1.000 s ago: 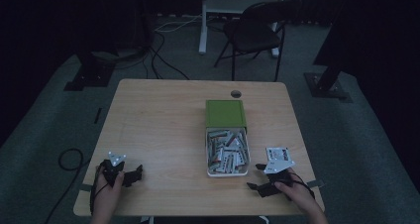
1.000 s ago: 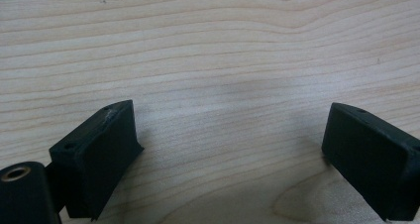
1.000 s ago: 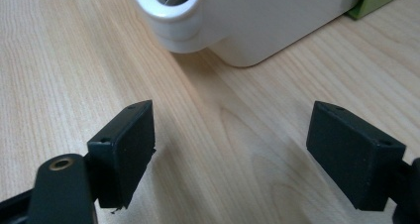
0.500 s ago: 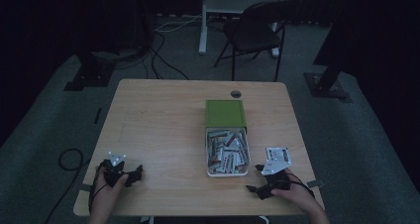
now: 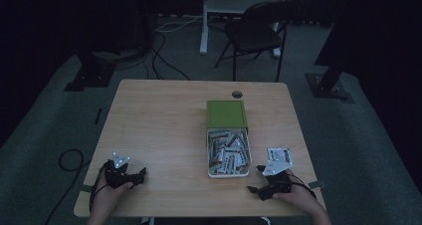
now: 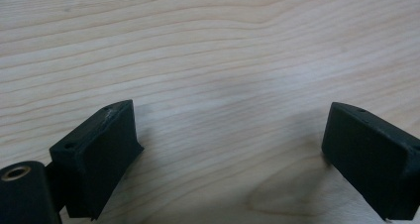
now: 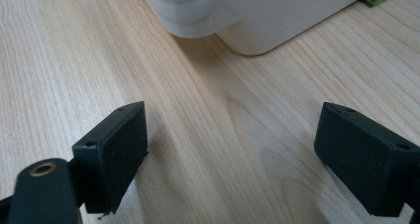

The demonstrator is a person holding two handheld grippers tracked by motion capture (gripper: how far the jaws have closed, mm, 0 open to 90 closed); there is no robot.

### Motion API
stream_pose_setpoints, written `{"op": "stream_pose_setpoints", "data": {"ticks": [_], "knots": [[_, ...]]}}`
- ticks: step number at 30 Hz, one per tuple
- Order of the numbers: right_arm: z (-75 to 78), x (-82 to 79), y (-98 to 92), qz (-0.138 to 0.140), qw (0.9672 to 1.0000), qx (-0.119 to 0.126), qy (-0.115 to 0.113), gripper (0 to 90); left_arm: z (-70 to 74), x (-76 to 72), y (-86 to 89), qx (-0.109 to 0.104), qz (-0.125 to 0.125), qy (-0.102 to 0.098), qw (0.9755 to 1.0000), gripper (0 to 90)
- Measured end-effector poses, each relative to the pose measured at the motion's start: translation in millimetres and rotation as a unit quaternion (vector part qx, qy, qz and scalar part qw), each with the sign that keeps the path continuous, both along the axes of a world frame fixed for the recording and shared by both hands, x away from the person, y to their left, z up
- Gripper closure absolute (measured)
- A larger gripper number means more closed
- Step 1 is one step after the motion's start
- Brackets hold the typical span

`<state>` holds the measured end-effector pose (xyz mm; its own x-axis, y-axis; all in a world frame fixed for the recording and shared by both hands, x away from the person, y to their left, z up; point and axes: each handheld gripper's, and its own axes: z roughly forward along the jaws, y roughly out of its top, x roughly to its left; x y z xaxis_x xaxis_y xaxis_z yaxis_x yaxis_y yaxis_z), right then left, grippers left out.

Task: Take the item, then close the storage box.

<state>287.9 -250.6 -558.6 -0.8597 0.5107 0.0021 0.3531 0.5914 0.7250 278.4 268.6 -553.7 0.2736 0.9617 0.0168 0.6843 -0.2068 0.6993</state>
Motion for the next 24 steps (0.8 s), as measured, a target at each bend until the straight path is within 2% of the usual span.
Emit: {"op": "stream_pose_setpoints", "data": {"ticks": [8,10,16,18,19,21,24], "knots": [[0.2,-1.6,0.7,-0.001,1.0,0.001,0.0,13.1,1.7,-3.2,-8.9,0.004,-0.033,0.009,0.9994,7.8],[0.4,-1.8,0.9,-0.005,0.9999,0.008,0.007,13.3,3.1,-4.1,-12.5,0.004,-0.041,0.008,0.9991,7.8],[4.7,-2.7,1.2,-0.006,1.0,-0.002,0.007,13.3,10.5,-7.2,-25.5,-0.006,-0.07,-0.003,0.9975,7.8],[6.8,-2.5,0.6,-0.011,0.9999,0.005,0.009,13.3,12.9,-7.9,-29.7,-0.008,-0.077,-0.007,0.997,7.8],[9.0,-2.2,-0.1,-0.018,0.9997,0.013,0.008,13.3,15.8,-8.9,-34.6,-0.017,-0.084,-0.011,0.9963,7.8],[10.6,-2.0,-0.6,-0.02,0.9997,0.016,0.003,13.3,18.2,-10.2,-39.9,-0.022,-0.091,-0.012,0.9956,7.8],[12.1,-1.6,-1.0,-0.026,0.9994,0.025,0.002,13.3,19.9,-11.8,-46.0,-0.015,-0.101,-0.016,0.9947,7.8]]}}
